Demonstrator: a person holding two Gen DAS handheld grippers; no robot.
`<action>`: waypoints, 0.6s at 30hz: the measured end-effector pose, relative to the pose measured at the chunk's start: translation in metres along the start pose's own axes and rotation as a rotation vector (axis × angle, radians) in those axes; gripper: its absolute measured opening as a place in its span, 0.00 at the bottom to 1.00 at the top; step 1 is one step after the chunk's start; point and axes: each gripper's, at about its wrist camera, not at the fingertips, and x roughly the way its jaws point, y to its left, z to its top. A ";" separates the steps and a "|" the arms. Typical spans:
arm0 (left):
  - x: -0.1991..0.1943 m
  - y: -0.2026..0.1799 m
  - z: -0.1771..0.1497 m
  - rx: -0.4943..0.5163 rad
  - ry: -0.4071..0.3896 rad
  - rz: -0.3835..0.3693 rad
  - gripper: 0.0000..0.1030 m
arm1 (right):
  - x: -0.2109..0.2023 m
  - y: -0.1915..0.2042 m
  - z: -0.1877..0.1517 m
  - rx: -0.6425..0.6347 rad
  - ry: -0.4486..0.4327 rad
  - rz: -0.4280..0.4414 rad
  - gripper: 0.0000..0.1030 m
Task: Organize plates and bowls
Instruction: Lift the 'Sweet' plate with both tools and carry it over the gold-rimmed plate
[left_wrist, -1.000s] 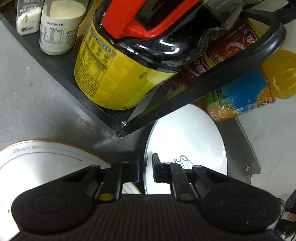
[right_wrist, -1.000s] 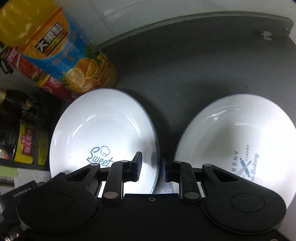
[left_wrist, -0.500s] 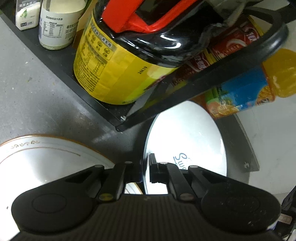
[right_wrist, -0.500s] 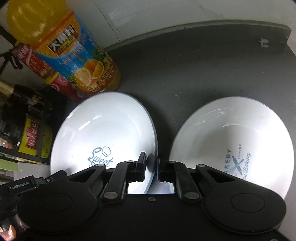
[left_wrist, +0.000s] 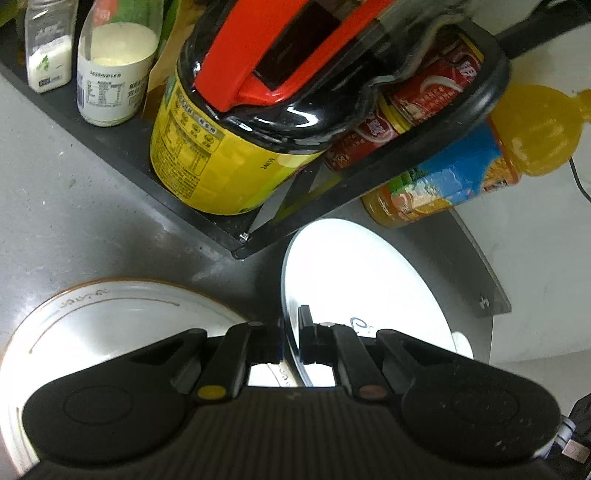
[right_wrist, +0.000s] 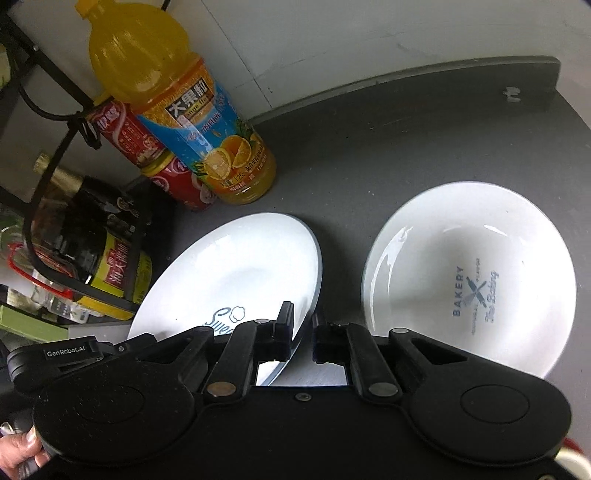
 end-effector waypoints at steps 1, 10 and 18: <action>-0.002 -0.001 0.000 0.010 0.000 -0.001 0.05 | -0.003 0.001 -0.002 0.005 -0.005 -0.001 0.09; -0.024 -0.001 0.002 0.067 0.004 -0.030 0.05 | -0.028 0.012 -0.018 0.042 -0.049 0.009 0.09; -0.042 0.011 0.002 0.092 0.018 -0.035 0.05 | -0.038 0.024 -0.039 0.060 -0.060 0.002 0.09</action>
